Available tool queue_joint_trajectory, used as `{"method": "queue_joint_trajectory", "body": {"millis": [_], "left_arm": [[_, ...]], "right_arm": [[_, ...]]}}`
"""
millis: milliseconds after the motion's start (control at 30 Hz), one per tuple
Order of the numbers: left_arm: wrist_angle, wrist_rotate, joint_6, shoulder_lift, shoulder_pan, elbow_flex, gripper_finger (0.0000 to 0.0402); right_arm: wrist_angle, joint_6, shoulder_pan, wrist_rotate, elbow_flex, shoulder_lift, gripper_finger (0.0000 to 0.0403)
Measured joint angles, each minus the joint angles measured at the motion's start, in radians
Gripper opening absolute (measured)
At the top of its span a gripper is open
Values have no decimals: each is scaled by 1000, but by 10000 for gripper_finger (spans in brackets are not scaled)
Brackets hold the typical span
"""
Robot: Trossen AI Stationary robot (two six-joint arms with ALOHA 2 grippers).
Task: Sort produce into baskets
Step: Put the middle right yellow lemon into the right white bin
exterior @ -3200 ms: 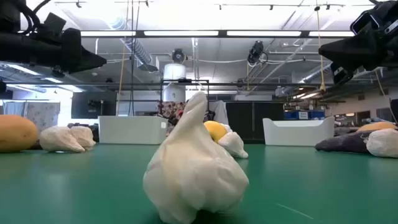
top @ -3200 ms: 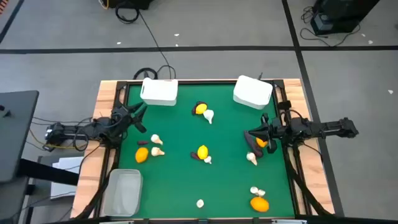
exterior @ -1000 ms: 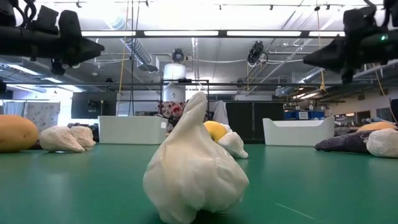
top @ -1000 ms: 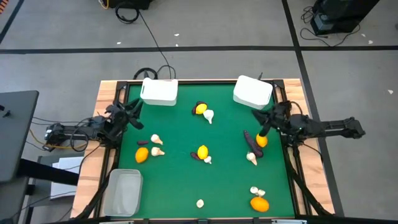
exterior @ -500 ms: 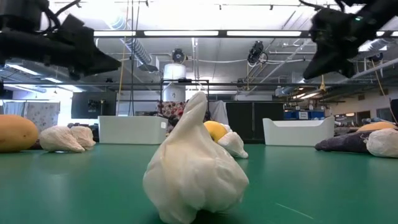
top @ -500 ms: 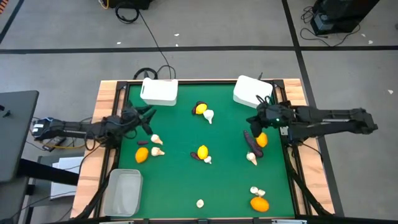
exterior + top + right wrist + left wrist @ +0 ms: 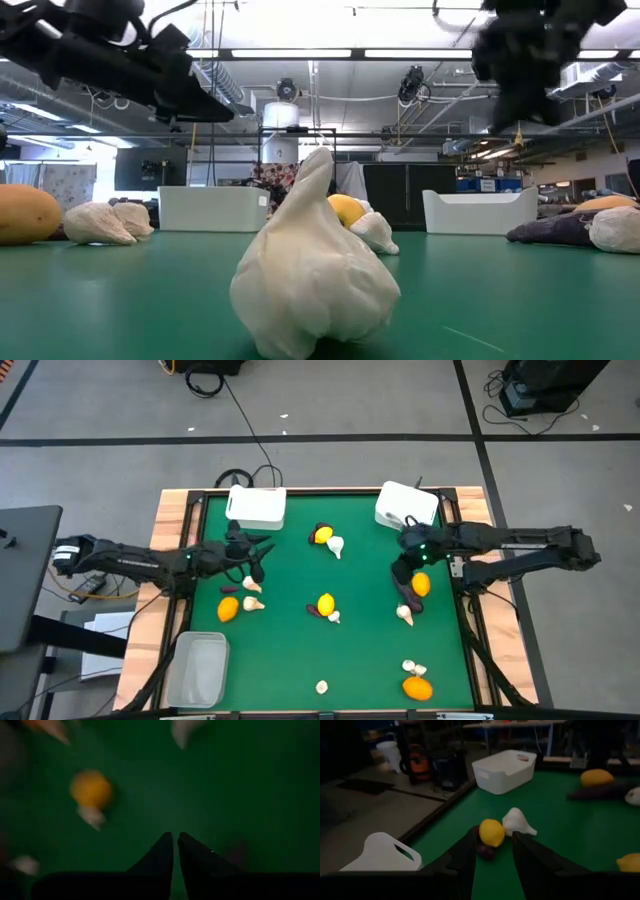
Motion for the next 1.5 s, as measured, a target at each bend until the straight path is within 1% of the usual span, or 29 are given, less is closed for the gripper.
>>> {"method": "queue_joint_trajectory", "body": {"millis": [67,133,200,300,367,467,533,600,800,967,1167,1500], "left_arm": [[2,0,-1,40,0,16,131],[1,0,-19,75,0,28,131],[6,0,-42,111,0,39,131],[41,-1,-49,157,-4,47,132],[65,-1,-50,180,-10,48,133],[84,-2,-54,207,-14,48,137],[84,-2,-55,216,-14,48,144],[82,-3,-56,221,-13,48,151],[80,-3,-56,221,-14,48,168],[69,-3,-56,221,-14,48,170],[46,-3,-56,221,-14,48,170],[29,-3,-56,221,-14,48,170]], "right_arm": [[-115,24,-4,-45,8,39,77],[-187,57,-6,-89,10,75,107],[-237,85,-5,-123,10,104,142],[-275,91,-5,-144,10,133,198],[-299,107,-8,-132,10,145,233],[-346,134,-24,-86,10,152,277],[-378,159,-40,-32,10,155,296],[-394,170,-57,-16,6,163,306],[-335,214,-80,-41,-26,197,304],[-330,262,-83,-33,-49,238,294],[-295,309,-68,-43,-91,272,267],[-269,283,-60,-85,-99,282,221]]}}
